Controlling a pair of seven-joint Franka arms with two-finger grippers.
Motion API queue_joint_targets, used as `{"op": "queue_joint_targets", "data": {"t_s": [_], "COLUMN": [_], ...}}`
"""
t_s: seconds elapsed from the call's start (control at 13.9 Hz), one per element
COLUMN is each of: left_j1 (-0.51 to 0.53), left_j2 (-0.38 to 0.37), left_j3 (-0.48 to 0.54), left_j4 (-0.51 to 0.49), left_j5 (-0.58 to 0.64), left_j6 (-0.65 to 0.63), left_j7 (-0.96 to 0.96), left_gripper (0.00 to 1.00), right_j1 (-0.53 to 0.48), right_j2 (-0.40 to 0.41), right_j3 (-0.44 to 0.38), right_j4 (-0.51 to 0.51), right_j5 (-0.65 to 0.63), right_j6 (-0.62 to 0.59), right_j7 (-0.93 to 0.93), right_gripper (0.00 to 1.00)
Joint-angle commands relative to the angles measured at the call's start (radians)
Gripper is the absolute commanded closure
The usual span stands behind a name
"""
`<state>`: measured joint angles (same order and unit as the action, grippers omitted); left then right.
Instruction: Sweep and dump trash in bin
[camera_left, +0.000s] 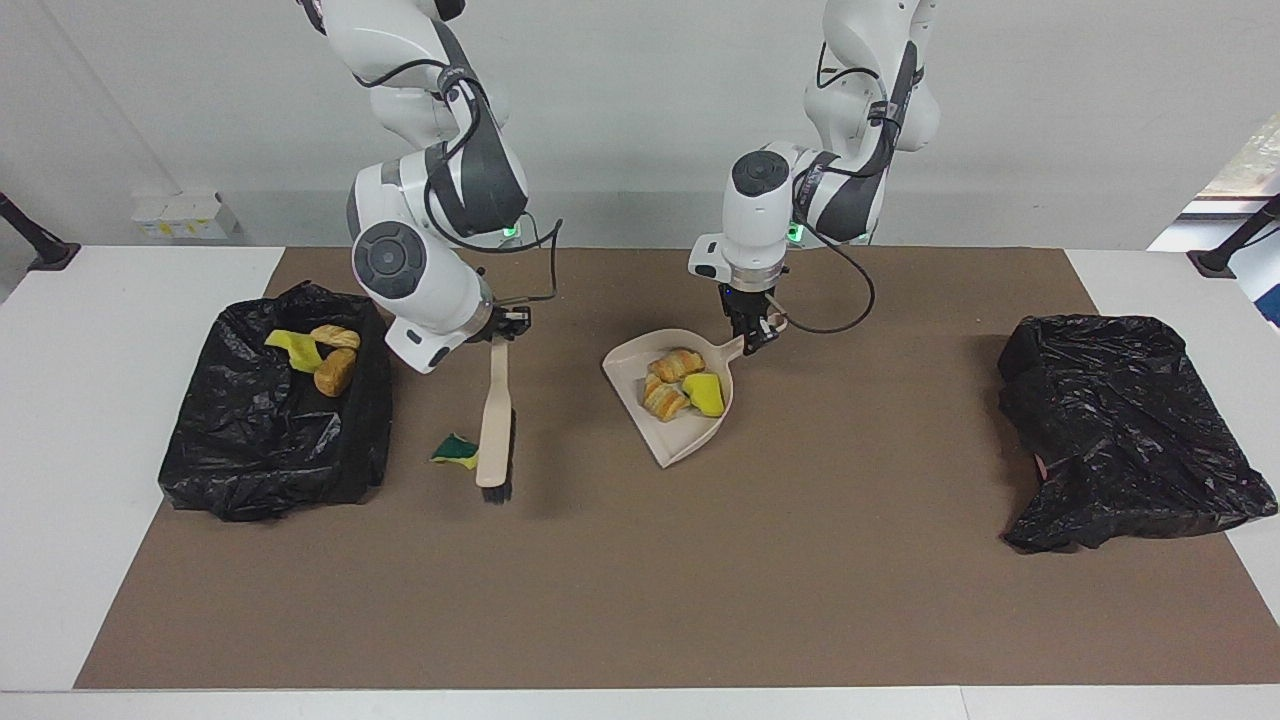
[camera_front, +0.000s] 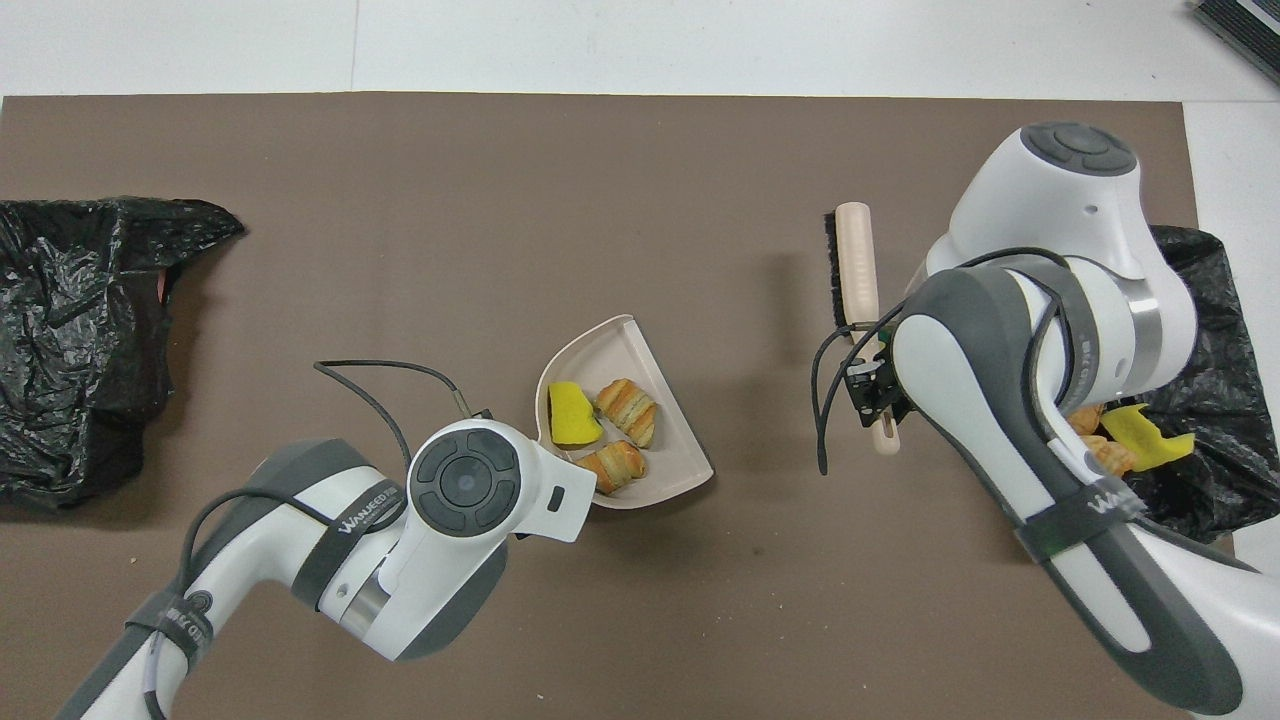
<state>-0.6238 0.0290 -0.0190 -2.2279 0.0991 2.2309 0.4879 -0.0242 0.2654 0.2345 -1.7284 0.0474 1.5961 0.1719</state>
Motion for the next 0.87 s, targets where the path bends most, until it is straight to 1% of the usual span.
{"op": "queue_joint_targets", "data": {"t_s": [0.0, 0.07, 0.22, 0.36, 0.43, 0.5, 0.65, 0.79], "left_j1": [-0.002, -0.004, -0.008, -0.007, -0.007, -0.007, -0.005, -0.004], "left_j2": [0.008, 0.006, 0.005, 0.005, 0.005, 0.003, 0.003, 0.003], "left_j3": [-0.002, -0.002, -0.002, -0.002, -0.002, -0.002, -0.002, -0.002], "left_j4": [0.017, 0.016, 0.016, 0.014, 0.014, 0.013, 0.013, 0.013], "left_j5": [0.005, 0.005, 0.005, 0.005, 0.004, 0.001, 0.001, 0.001], "left_j6": [0.007, 0.000, -0.010, -0.005, -0.007, -0.007, -0.007, -0.005], "left_j7": [0.011, 0.006, 0.005, 0.003, 0.001, 0.001, 0.001, 0.000], "left_gripper": [1.00, 1.00, 1.00, 1.00, 1.00, 1.00, 1.00, 1.00], "right_j1": [-0.049, -0.069, -0.123, -0.140, -0.161, -0.158, -0.142, -0.097], "right_j2": [-0.150, -0.172, -0.179, -0.172, -0.163, -0.143, -0.106, -0.089], "right_j3": [0.008, 0.006, 0.008, 0.008, 0.012, 0.014, 0.016, 0.016], "right_j4": [-0.244, -0.290, -0.310, -0.338, -0.355, -0.367, -0.369, -0.369], "right_j5": [-0.131, -0.165, -0.243, -0.271, -0.271, -0.271, -0.255, -0.209], "right_j6": [0.132, 0.160, 0.168, 0.180, 0.217, 0.232, 0.226, 0.214], "right_j7": [-0.011, -0.011, -0.014, -0.012, -0.020, -0.015, -0.011, -0.014], "right_gripper": [1.00, 1.00, 1.00, 1.00, 1.00, 1.00, 1.00, 1.00]}}
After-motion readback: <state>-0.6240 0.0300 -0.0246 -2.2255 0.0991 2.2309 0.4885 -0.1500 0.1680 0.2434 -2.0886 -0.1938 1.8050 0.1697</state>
